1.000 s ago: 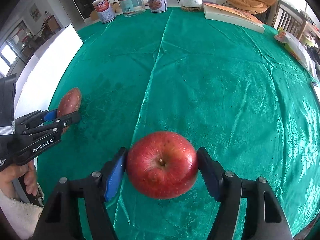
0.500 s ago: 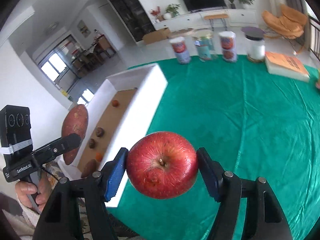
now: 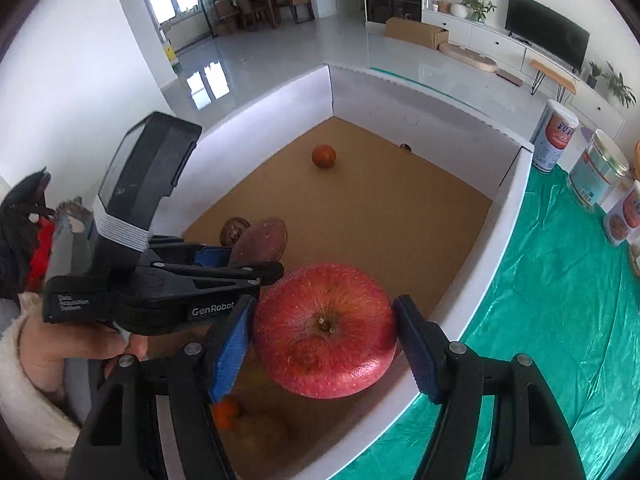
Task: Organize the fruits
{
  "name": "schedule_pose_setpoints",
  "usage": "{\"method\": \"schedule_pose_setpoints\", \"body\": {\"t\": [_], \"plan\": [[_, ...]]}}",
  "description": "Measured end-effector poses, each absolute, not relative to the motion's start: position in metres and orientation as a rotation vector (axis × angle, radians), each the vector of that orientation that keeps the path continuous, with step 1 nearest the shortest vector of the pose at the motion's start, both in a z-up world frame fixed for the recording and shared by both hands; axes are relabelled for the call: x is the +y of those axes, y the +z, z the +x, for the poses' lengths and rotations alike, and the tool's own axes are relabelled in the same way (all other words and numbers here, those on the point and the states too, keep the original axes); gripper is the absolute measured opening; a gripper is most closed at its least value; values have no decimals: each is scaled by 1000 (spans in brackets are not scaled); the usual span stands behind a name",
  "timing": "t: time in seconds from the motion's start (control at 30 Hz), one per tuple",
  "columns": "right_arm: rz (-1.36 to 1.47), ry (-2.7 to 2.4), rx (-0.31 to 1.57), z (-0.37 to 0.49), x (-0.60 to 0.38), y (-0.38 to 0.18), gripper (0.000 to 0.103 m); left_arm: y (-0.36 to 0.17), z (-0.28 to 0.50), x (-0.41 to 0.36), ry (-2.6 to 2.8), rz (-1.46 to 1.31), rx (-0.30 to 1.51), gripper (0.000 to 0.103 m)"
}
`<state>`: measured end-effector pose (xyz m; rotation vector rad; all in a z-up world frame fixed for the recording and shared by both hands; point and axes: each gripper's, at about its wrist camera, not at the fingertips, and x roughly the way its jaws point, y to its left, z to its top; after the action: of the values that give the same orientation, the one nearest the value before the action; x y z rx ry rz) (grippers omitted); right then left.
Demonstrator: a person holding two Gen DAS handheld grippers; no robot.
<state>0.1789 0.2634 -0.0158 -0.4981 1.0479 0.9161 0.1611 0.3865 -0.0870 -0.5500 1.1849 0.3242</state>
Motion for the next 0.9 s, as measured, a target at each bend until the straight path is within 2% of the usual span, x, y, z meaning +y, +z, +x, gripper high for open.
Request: {"method": "schedule_pose_setpoints", "body": {"t": [0.07, 0.13, 0.17, 0.27, 0.3, 0.37, 0.43, 0.53, 0.67, 0.9], "plan": [[-575, 893, 1062, 179, 272, -33, 70, -91, 159, 390, 339, -562, 1184, 45], [-639, 879, 1076, 178, 277, -46, 70, -87, 154, 392, 340, -562, 1169, 56], [-641, 882, 1066, 178, 278, -48, 70, -84, 152, 392, 351, -551, 1157, 58], [-583, 873, 1039, 180, 266, -33, 70, -64, 143, 388, 369, -494, 1097, 62], [-552, 870, 1030, 180, 259, -22, 71, -54, 139, 384, 376, -465, 1067, 67], [-488, 858, 1003, 182, 246, 1, 77, -29, 125, 374, 383, -401, 987, 72], [-420, 841, 985, 180, 226, 26, 93, -4, 105, 358, 403, -323, 909, 74], [-330, 827, 979, 166, 200, 56, 101, 29, 73, 331, 443, -224, 804, 81], [-283, 823, 976, 126, 170, 74, 102, 52, 39, 307, 542, -173, 793, 84], [-123, 859, 1039, 60, 142, 62, 103, 44, -2, 305, 494, -376, 850, 84]]}}
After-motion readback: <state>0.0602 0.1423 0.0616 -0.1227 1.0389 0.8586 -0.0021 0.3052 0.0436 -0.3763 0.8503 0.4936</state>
